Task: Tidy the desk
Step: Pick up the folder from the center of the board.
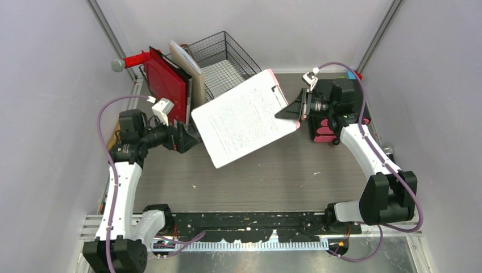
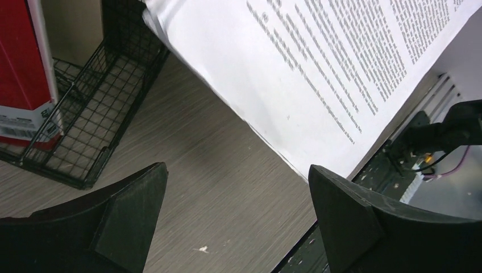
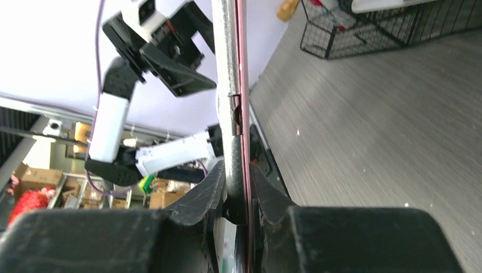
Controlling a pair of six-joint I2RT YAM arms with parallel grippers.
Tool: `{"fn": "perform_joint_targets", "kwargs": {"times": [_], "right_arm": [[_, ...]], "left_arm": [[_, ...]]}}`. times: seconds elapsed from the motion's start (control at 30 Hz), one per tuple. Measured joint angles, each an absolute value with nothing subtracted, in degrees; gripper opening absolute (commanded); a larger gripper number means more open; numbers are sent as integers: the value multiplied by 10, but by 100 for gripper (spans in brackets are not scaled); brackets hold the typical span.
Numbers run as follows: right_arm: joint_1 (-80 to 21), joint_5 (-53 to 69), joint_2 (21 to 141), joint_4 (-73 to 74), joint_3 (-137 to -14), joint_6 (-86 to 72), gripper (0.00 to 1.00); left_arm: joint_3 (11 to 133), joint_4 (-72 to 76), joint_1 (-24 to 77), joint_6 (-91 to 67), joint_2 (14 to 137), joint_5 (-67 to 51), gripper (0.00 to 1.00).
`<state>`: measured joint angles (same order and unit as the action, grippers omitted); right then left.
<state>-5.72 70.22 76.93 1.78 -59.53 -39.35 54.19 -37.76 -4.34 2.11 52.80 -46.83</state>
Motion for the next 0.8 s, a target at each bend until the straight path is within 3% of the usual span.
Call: {"fn": "perform_joint_targets", "kwargs": {"times": [0.4,0.8], "right_arm": [[-55,661,823,-354,-577,-749,1],[-57,647,830,-398,-549,-801,0]], "left_arm": [[515,-199,-42,-150,585,-547,99],[503,5,-6,-298,639,-597,99]]}}
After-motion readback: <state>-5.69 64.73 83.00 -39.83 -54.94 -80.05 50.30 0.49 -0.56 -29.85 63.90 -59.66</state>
